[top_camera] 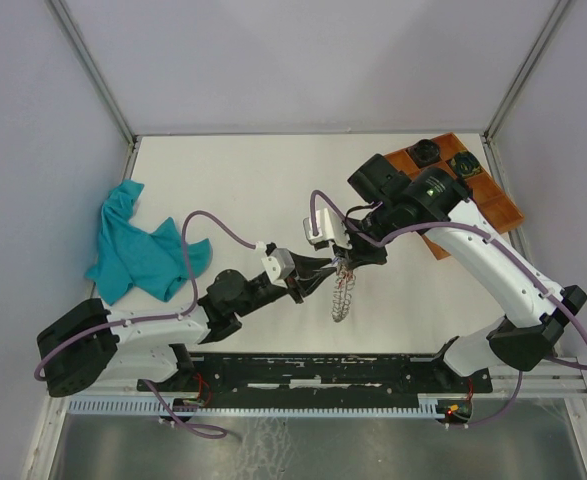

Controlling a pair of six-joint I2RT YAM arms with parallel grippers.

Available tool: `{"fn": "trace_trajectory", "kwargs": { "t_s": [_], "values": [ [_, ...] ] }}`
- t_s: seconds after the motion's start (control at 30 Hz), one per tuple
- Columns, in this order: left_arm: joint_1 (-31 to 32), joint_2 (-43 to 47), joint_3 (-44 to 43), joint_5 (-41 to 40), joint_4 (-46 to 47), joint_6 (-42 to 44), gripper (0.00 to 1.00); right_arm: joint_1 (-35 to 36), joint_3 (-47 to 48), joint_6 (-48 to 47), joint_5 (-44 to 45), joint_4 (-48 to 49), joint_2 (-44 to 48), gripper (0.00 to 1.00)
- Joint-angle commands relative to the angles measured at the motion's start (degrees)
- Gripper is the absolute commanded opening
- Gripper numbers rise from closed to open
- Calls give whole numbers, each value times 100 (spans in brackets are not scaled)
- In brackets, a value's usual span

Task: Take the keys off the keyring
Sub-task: Remove the key from the keyring.

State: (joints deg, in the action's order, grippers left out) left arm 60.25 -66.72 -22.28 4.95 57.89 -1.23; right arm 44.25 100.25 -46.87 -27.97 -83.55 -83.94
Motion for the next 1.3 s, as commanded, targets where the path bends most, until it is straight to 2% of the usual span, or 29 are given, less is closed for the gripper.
{"fn": "trace_trajectory", "kwargs": {
  "t_s": [0.0, 0.23, 0.37, 0.7, 0.9, 1.17, 1.27],
  "values": [
    [34, -104, -299, 389, 562, -182, 31, 31, -20, 37, -167, 258, 211, 1],
    [39, -52, -309, 870, 530, -349, 34, 32, -83, 98, -184, 389, 223, 1],
    [48, -38, -304, 995, 528, -386, 40, 31, -93, 147, -213, 426, 220, 1],
    [57, -198, -490, 495, 363, -496, 44, 27, -185, 246, -496, 521, 207, 1],
    [65, -175, -523, 314, 222, -470, 32, 31, -279, 301, -541, 635, 252, 1],
    [77, -186, -732, 323, -445, -315, 30, 30, -287, 353, -575, 697, 239, 1],
    [80, -139, -810, 382, -769, -220, 22, 36, -289, 354, -529, 687, 238, 1]
  ]
}}
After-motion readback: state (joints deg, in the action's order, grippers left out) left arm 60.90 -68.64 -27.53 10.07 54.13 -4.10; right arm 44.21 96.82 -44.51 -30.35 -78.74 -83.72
